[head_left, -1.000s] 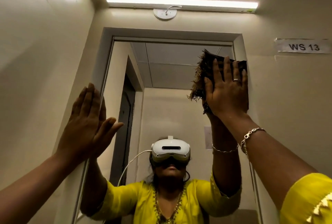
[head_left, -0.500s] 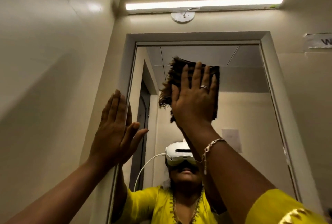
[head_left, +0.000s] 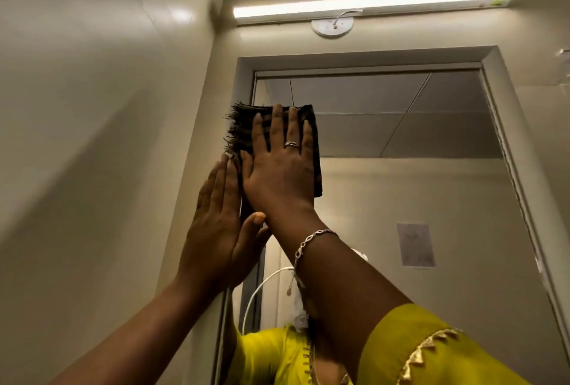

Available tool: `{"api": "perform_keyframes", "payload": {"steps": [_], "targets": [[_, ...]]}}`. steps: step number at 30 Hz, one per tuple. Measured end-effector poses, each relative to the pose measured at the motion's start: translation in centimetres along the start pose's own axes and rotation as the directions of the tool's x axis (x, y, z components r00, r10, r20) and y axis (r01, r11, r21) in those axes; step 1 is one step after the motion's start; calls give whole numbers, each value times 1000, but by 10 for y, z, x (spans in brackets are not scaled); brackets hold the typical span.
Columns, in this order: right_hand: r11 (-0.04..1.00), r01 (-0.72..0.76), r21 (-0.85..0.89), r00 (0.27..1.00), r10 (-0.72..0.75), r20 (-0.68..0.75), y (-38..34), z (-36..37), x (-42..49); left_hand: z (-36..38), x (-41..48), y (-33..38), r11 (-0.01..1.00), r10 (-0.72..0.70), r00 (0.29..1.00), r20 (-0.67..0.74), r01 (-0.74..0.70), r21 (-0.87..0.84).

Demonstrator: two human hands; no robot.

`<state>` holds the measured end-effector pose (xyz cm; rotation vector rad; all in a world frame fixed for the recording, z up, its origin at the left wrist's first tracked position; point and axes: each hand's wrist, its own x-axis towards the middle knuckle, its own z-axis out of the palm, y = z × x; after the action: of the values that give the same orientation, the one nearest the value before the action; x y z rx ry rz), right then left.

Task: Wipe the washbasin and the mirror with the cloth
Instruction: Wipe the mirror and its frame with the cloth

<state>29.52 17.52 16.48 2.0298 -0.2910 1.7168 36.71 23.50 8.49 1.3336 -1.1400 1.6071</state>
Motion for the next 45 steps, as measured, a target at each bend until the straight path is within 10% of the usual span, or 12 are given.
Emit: {"api": "perform_keyframes", "payload": {"steps": [29, 45], "targets": [[999, -27, -44, 984, 19, -175, 140, -32, -57, 5, -2, -9, 961, -8, 996, 90, -17, 275], [978, -148, -147, 968, 113, -225, 215, -57, -78, 55, -5, -70, 868, -250, 948, 200, 128, 480]]}}
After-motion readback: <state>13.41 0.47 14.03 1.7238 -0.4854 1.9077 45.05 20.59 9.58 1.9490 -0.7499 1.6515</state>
